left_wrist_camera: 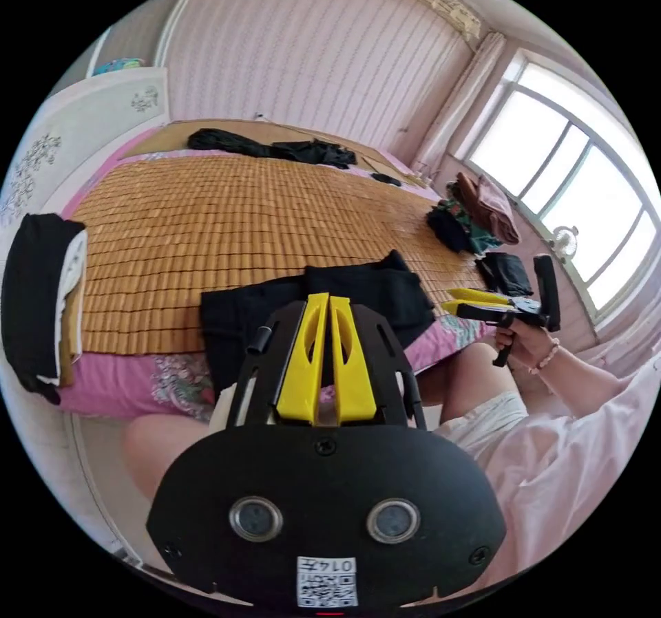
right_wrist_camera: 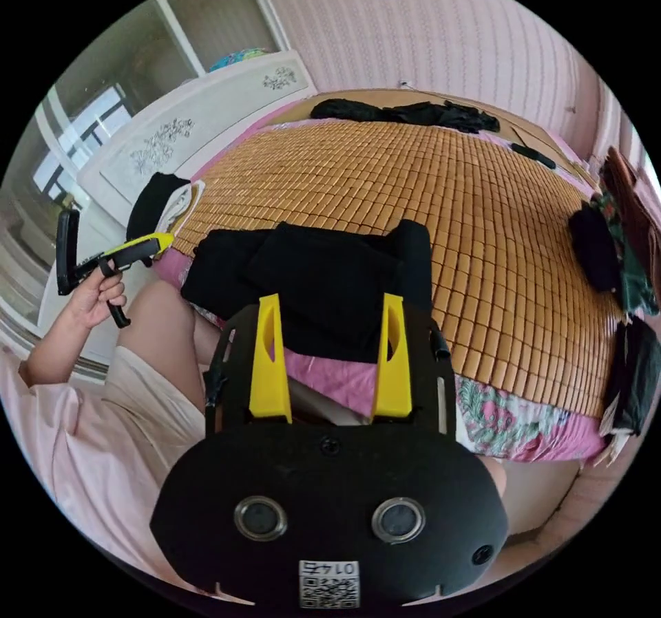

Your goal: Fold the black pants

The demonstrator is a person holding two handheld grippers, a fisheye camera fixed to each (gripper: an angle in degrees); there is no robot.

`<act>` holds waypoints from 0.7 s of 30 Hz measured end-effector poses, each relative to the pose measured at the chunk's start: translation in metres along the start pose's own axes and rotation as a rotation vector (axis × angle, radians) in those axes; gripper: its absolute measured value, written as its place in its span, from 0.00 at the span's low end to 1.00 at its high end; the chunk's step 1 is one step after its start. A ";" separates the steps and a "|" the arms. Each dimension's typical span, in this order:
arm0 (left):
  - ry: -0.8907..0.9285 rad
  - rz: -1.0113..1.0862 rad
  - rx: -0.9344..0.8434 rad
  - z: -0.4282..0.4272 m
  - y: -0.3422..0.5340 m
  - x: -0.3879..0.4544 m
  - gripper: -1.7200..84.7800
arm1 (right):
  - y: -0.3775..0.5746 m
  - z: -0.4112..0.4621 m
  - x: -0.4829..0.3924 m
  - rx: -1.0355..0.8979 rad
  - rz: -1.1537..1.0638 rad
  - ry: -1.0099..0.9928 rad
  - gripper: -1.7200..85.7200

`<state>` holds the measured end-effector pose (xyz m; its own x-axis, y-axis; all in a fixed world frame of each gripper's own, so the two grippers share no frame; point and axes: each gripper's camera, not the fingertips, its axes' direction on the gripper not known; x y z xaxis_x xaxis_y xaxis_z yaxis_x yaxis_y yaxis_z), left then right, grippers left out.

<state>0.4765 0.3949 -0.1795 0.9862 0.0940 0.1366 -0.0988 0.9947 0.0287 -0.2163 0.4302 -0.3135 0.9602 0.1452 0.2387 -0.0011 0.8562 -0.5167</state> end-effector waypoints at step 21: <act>-0.148 -0.127 -0.337 0.000 -0.045 -0.165 0.04 | -0.098 0.010 0.014 -0.070 -0.004 -0.109 0.06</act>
<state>0.3181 0.3346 -0.2038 0.9555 -0.0130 0.2946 0.0961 0.9583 -0.2692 -0.2058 0.3535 -0.2517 0.9241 0.1980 0.3267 0.0261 0.8204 -0.5711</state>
